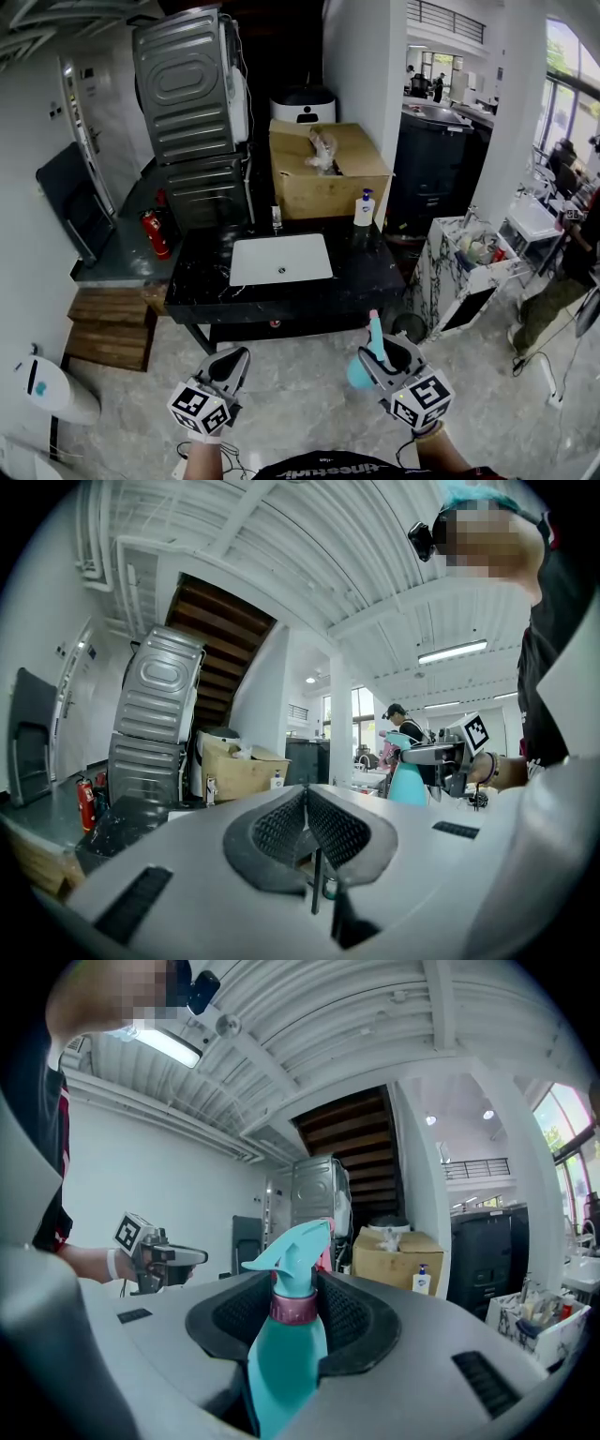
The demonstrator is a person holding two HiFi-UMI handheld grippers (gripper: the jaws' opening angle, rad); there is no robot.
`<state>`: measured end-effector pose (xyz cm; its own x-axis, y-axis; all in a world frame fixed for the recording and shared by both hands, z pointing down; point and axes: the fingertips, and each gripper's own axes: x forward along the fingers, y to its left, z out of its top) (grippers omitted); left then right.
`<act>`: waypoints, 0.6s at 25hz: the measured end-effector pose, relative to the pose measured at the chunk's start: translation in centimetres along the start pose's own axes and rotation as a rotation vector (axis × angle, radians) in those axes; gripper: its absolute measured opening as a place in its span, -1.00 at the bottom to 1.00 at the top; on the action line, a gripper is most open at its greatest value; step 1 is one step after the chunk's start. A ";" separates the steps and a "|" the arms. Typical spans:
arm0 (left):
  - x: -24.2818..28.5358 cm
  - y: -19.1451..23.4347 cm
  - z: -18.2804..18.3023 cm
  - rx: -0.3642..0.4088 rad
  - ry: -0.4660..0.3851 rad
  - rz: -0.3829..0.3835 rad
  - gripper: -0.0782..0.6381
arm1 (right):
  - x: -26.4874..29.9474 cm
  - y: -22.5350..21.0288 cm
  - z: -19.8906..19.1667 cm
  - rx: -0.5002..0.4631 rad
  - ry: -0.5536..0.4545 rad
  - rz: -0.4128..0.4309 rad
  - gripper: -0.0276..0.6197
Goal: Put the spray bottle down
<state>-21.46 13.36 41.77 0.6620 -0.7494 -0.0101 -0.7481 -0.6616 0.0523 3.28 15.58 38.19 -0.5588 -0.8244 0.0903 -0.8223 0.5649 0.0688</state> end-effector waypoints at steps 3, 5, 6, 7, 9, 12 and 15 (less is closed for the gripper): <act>0.6 -0.4 -0.1 -0.001 0.004 0.001 -0.73 | -0.2 -0.6 -0.2 0.010 -0.002 0.004 -0.36; 1.0 -0.6 -0.2 -0.009 0.008 0.006 -0.73 | -0.4 -1.1 -0.3 0.007 0.000 0.009 -0.36; 1.4 -0.8 -0.4 -0.006 0.011 0.004 -0.73 | -0.5 -1.4 -0.4 0.008 0.001 0.010 -0.36; 1.8 -0.9 -0.5 -0.006 0.012 0.001 -0.73 | -0.6 -1.8 -0.6 0.010 0.003 0.010 -0.36; 2.5 -1.3 -0.7 -0.013 0.013 0.002 -0.73 | -0.8 -2.8 -0.9 0.013 0.004 0.010 -0.36; 3.7 -2.1 -0.7 -0.014 0.015 0.009 -0.73 | -1.5 -4.3 -1.3 0.019 -0.001 0.019 -0.36; 4.8 -2.8 -0.7 -0.015 0.014 0.032 -0.73 | -2.2 -5.9 -1.9 0.035 -0.003 0.021 -0.36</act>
<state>-16.14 11.62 42.27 0.6385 -0.7696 0.0058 -0.7681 -0.6367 0.0676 9.60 14.12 39.48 -0.5765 -0.8123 0.0881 -0.8134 0.5808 0.0320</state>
